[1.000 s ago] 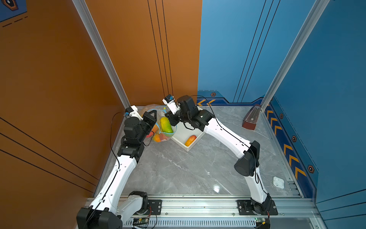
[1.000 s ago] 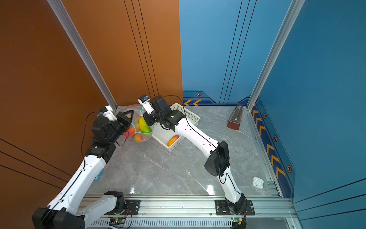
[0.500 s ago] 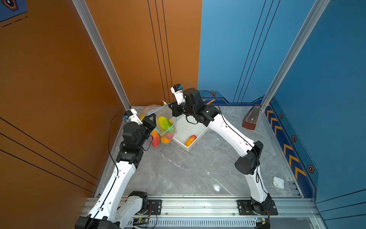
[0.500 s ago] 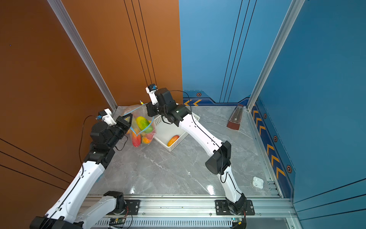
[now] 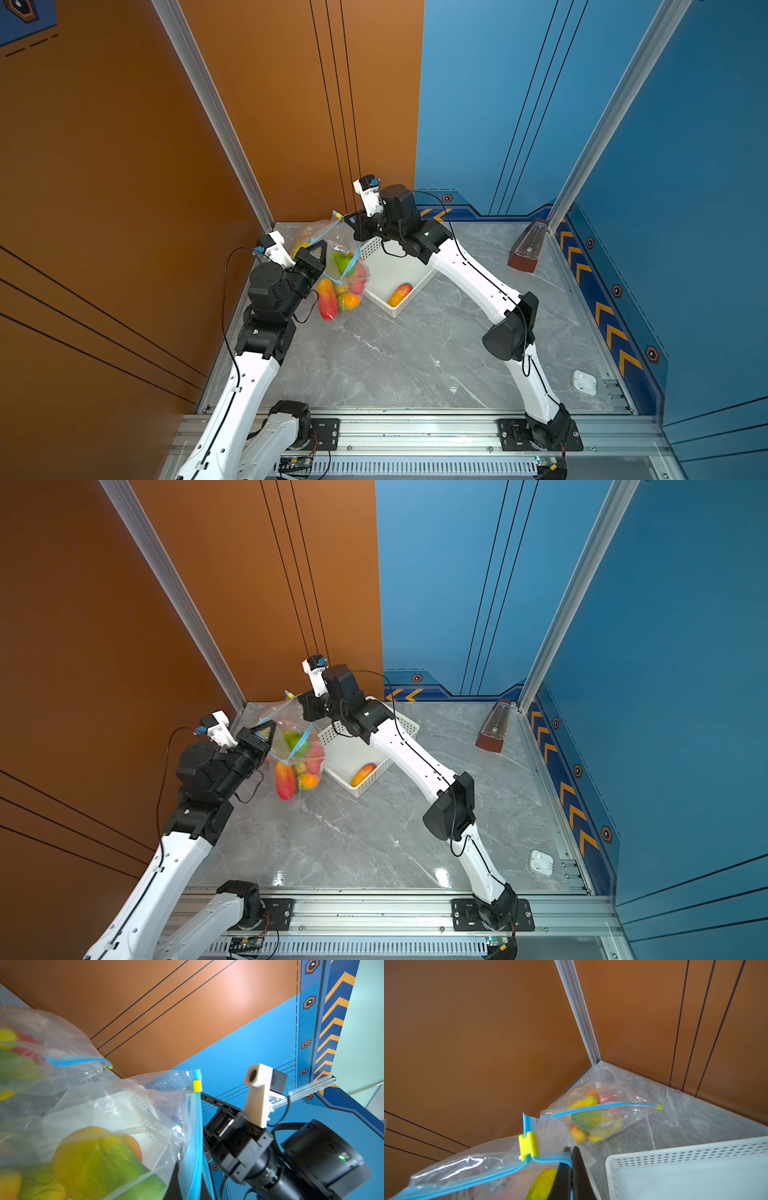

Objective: Place the mango in a zip-top bag and seal the zipper
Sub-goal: Adjust the zipper food storage bag at the center of the board, then pick up the mango from the basket.

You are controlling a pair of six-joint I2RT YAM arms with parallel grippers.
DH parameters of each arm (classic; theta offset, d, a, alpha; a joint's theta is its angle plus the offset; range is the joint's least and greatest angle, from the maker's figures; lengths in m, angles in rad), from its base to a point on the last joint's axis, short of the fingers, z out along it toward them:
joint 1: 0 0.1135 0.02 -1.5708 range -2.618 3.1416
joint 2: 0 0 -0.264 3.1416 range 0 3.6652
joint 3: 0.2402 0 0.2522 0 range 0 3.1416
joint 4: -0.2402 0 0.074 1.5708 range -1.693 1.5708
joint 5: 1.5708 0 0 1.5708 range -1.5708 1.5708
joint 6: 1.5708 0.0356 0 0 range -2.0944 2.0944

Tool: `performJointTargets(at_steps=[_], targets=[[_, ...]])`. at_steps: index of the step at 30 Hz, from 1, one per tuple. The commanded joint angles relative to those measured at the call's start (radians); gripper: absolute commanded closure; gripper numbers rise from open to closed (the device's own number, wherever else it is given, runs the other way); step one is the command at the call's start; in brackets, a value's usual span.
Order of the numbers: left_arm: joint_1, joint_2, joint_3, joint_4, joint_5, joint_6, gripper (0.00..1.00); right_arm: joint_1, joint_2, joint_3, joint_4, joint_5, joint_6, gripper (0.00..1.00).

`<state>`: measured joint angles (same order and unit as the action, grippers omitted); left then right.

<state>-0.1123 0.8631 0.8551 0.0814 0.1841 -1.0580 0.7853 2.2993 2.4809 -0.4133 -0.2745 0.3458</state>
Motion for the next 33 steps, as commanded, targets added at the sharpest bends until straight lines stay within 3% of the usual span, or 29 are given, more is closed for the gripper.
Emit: performJointTargets(at_steps=[1, 3, 4, 5, 9, 15, 16, 17, 18, 21, 24, 25, 29, 30, 33], targets=[[0.013, -0.029, 0.017, -0.009, -0.043, -0.009, 1.00, -0.025, 0.088, -0.011, 0.006, -0.042, 0.042, 1.00], [0.035, -0.023, 0.026, -0.095, -0.105, 0.043, 1.00, -0.024, 0.076, -0.023, 0.001, -0.051, 0.047, 0.88], [0.042, -0.022, 0.029, -0.125, -0.137, 0.073, 1.00, -0.030, 0.052, -0.038, 0.002, -0.067, 0.050, 0.74], [0.049, -0.022, 0.021, -0.144, -0.166, 0.090, 1.00, -0.035, 0.024, -0.059, 0.001, -0.070, 0.055, 0.54], [0.080, -0.010, -0.021, -0.116, -0.154, 0.096, 1.00, -0.066, -0.101, -0.150, 0.003, -0.105, 0.060, 0.38], [0.092, 0.034, -0.042, -0.078, -0.124, 0.127, 1.00, -0.114, -0.322, -0.383, 0.014, -0.062, 0.079, 0.27], [0.095, 0.037, -0.042, -0.078, -0.124, 0.130, 1.00, -0.116, -0.347, -0.427, 0.005, -0.025, 0.087, 0.23], [0.098, 0.039, -0.044, -0.077, -0.126, 0.132, 1.00, -0.118, -0.370, -0.477, -0.008, 0.001, 0.088, 0.08], [0.100, 0.040, -0.046, -0.077, -0.131, 0.135, 1.00, -0.122, -0.385, -0.520, -0.022, 0.000, 0.074, 0.00], [0.107, 0.045, -0.052, -0.072, -0.136, 0.144, 1.00, -0.153, -0.432, -0.647, 0.010, -0.036, 0.092, 0.00], [0.112, 0.050, -0.054, -0.065, -0.120, 0.148, 1.00, -0.163, -0.428, -0.677, -0.029, -0.028, 0.065, 0.08], [0.112, 0.050, -0.054, -0.065, -0.119, 0.150, 1.00, -0.164, -0.396, -0.642, -0.091, -0.028, 0.044, 0.09], [0.116, 0.045, -0.073, -0.046, -0.120, 0.144, 1.00, -0.122, -0.170, -0.331, -0.539, 0.163, -0.078, 0.11], [0.117, 0.045, -0.073, -0.046, -0.117, 0.145, 1.00, -0.114, -0.114, -0.269, -0.622, 0.201, -0.074, 0.16], [0.121, 0.045, -0.075, -0.042, -0.114, 0.147, 1.00, -0.090, -0.044, -0.230, -0.693, 0.268, -0.029, 0.24]])
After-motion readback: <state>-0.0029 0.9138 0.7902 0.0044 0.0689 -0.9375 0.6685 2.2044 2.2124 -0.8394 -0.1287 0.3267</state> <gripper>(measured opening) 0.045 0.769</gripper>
